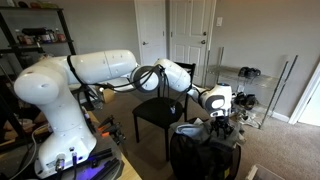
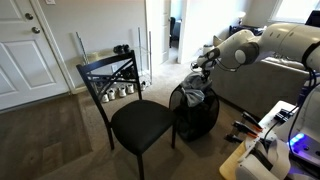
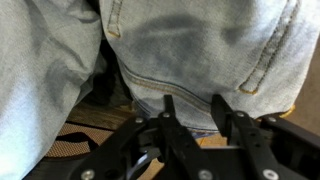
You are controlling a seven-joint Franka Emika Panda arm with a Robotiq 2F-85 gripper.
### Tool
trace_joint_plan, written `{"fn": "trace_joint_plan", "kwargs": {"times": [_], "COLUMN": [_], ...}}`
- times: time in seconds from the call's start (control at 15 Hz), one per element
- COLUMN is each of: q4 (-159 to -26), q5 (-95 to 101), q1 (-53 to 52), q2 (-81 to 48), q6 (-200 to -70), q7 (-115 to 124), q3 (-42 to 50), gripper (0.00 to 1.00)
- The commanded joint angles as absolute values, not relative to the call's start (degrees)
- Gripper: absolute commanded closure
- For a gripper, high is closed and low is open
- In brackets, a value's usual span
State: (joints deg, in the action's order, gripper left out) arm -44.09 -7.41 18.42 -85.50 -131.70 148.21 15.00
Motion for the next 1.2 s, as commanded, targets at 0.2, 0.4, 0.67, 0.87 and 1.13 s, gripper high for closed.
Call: {"fn": "trace_joint_plan", "kwargs": {"times": [0.2, 0.4, 0.67, 0.87, 1.13], "q4": [-52.7, -58.6, -53.5, -47.4, -44.7], "q5": [-25.9, -33.6, -28.9, -22.7, -14.9], "q1": [9.7, 4.3, 7.5, 12.5, 16.8], "q2": [-85.6, -85.6, -85.6, -85.5, -85.3], "q6": [-139.5, -139.5, -133.9, -130.1, -127.9], "q7": [149.2, 149.0, 149.0, 149.0, 149.0], "q3": [38.9, 47.3, 41.5, 31.2, 20.2], "gripper": [0.20, 0.03, 0.00, 0.00, 0.00]}}
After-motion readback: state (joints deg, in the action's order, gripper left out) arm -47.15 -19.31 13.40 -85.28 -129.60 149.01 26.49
